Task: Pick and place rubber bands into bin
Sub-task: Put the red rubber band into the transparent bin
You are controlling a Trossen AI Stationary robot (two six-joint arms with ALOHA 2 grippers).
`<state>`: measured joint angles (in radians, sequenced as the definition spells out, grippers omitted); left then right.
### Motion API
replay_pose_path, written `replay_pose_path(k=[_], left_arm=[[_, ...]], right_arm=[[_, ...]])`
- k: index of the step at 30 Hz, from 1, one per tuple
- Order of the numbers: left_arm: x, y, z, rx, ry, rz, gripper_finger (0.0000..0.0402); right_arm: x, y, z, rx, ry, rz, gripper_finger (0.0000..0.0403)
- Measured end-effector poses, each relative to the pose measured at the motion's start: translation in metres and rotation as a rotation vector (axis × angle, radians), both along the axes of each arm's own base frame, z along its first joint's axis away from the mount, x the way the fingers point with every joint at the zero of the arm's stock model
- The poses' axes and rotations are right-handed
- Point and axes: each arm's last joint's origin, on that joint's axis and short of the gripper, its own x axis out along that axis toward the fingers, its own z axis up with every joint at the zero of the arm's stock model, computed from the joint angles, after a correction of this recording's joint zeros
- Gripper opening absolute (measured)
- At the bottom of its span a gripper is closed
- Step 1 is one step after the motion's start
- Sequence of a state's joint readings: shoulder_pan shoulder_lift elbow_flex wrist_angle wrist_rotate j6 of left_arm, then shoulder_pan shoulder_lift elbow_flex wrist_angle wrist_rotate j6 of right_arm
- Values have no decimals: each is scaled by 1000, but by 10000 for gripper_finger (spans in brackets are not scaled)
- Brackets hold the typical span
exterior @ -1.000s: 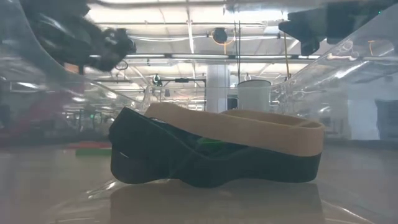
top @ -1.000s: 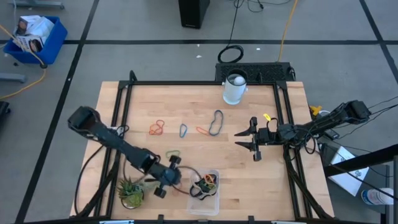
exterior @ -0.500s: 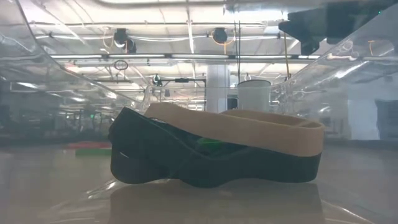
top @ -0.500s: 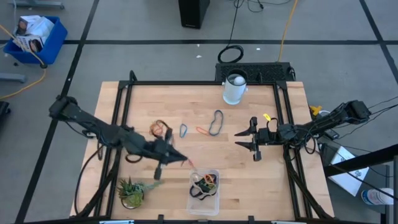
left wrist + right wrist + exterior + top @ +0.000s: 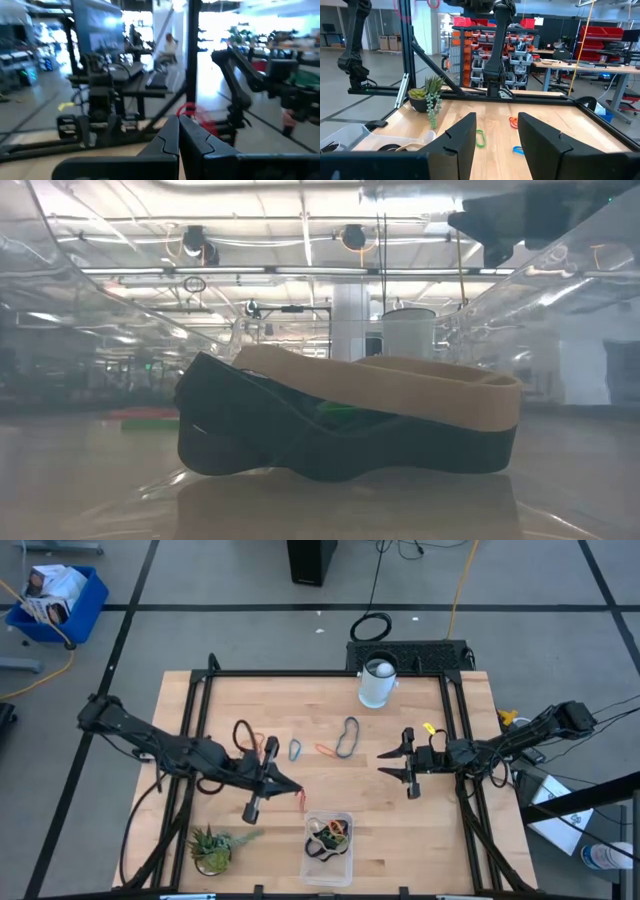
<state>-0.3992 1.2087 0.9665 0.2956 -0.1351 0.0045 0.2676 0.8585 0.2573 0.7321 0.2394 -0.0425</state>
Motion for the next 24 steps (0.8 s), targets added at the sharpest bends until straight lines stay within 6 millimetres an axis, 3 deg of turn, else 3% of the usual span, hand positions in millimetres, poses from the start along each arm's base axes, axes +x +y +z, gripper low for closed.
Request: replay_pose_path(k=[8, 12, 17, 24], left_arm=[[18, -15, 37, 114, 272, -21, 2], [37, -23, 41, 179, 437, -34, 1], [68, -33, 17, 223, 646, -30, 1], [106, -44, -46, 218, 877, -62, 1]], right_arm=[[0, 0, 0, 1, -2, 0, 139], [0, 0, 0, 1, -2, 0, 139], [0, 0, 0, -1, 4, 0, 139], [0, 0, 0, 2, 5, 1, 139]])
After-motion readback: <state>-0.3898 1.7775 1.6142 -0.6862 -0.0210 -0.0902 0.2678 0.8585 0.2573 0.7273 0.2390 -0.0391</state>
